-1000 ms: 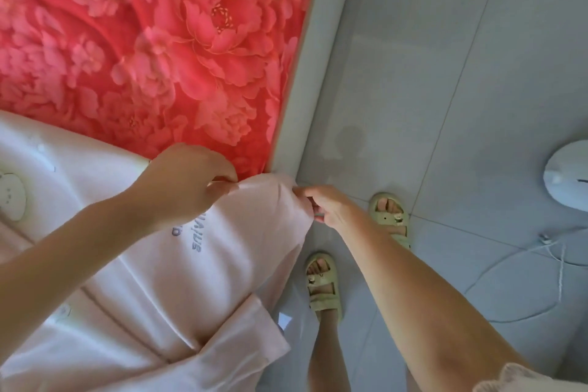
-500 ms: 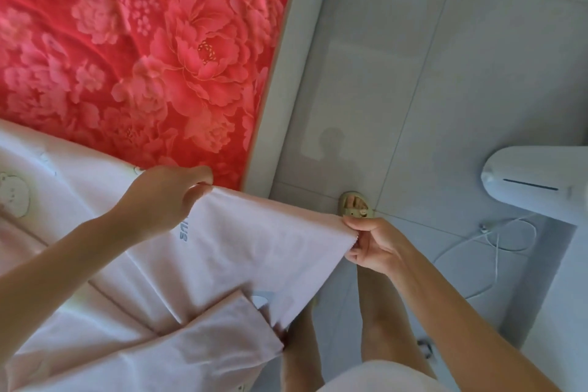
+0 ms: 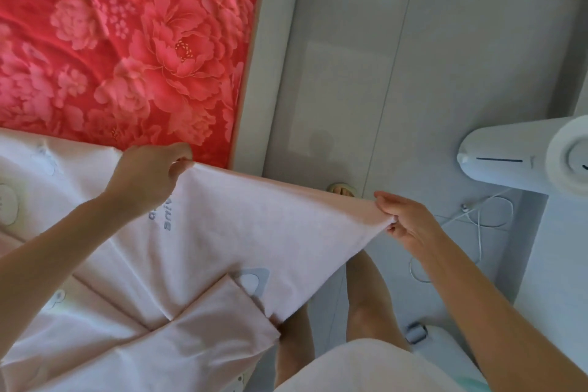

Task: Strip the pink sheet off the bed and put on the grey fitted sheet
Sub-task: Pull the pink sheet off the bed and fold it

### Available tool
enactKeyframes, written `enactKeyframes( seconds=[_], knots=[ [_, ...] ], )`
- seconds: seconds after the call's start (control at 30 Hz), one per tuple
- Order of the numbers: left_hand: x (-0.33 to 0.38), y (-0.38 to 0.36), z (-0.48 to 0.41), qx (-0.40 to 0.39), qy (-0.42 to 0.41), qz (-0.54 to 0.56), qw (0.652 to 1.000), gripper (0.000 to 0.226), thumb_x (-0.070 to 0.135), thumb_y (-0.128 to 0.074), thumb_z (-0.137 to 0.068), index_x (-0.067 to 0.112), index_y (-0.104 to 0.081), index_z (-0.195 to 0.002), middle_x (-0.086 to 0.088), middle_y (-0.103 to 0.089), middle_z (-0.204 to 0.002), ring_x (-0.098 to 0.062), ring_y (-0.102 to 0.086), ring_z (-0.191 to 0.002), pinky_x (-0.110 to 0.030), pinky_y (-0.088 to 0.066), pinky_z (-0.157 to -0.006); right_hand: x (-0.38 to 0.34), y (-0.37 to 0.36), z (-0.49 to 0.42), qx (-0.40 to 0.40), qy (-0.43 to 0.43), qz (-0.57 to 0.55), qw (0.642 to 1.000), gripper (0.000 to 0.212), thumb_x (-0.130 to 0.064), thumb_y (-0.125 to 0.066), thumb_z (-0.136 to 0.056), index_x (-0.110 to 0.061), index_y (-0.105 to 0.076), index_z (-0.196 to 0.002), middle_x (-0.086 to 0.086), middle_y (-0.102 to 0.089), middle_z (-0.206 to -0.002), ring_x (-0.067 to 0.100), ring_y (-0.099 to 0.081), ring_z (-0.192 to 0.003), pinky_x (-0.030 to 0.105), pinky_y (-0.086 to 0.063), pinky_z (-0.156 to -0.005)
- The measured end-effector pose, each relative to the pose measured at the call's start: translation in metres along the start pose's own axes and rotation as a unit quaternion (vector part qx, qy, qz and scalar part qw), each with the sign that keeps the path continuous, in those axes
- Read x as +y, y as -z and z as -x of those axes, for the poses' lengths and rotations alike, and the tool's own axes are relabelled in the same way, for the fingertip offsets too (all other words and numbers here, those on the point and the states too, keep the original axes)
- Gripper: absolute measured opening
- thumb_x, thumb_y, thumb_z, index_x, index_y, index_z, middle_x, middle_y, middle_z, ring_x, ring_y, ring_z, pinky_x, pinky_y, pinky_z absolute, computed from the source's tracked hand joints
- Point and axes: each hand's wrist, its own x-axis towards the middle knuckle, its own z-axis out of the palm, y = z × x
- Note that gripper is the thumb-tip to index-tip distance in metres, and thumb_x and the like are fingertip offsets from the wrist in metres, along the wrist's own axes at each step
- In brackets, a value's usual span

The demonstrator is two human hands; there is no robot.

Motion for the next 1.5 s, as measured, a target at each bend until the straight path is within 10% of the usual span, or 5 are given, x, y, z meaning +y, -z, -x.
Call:
enactKeyframes(
  seconds=[0.3, 0.53, 0.7, 1.17, 1.5],
  knots=[
    [0.027, -0.045, -0.027, 0.038, 0.031, -0.015, 0.999, 0.012, 0.012, -0.055, -0.09, 0.013, -0.064, -0.083, -0.006, -0.059, -0.064, -0.03, -0.056, -0.073, -0.031, -0.01, -0.068, -0.043, 0.041, -0.037, 0.106, 0.293, 0.646, 0.696, 0.056, -0.036, -0.051, -0.095, -0.011, -0.038, -0.048, 0.012, -0.047, -0.054, 0.033, -0.051, -0.066, 0.037, -0.032, -0.061],
    [0.034, -0.055, -0.039, -0.053, 0.07, -0.089, 0.992, 0.022, 0.006, -0.045, -0.09, 0.018, -0.062, -0.096, 0.0, -0.054, -0.073, -0.025, -0.053, -0.09, -0.035, -0.021, -0.085, -0.057, -0.047, -0.042, 0.057, 0.232, 0.837, 0.493, 0.036, -0.036, -0.035, -0.101, -0.018, -0.054, -0.126, 0.008, -0.058, -0.124, 0.028, -0.052, -0.115, 0.041, -0.034, -0.103],
    [0.027, -0.032, -0.033, -0.067, 0.003, -0.139, 0.988, 0.022, 0.009, -0.042, -0.092, 0.023, -0.059, -0.094, 0.007, -0.049, -0.072, -0.02, -0.054, -0.086, -0.038, -0.023, -0.096, -0.051, -0.182, -0.011, -0.2, 0.387, 0.671, 0.6, 0.078, -0.059, -0.063, -0.079, -0.019, -0.039, -0.142, 0.002, -0.053, -0.137, 0.022, -0.049, -0.125, 0.04, -0.035, -0.105],
    [-0.007, -0.024, 0.009, 0.088, 0.208, 0.023, 0.974, 0.014, 0.022, -0.055, -0.091, 0.018, -0.067, -0.097, 0.002, -0.066, -0.098, -0.027, -0.056, -0.105, -0.043, -0.025, -0.104, -0.025, -0.221, -0.006, -0.016, 0.402, 0.846, 0.349, 0.032, -0.011, -0.046, -0.09, -0.021, -0.034, -0.062, -0.007, -0.039, -0.058, 0.023, -0.045, -0.068, 0.034, -0.023, -0.072],
    [-0.115, -0.11, 0.31, 0.14, 0.728, 0.146, 0.655, 0.032, 0.025, -0.054, -0.09, 0.001, -0.059, -0.111, -0.025, -0.057, -0.114, -0.043, -0.051, -0.106, -0.045, -0.039, -0.089, 0.055, -0.279, 0.084, -0.283, 0.47, 0.717, 0.43, 0.031, -0.033, -0.065, -0.087, -0.014, -0.067, -0.111, -0.001, -0.07, -0.104, 0.02, -0.065, -0.094, 0.036, -0.047, -0.087]
  ],
)
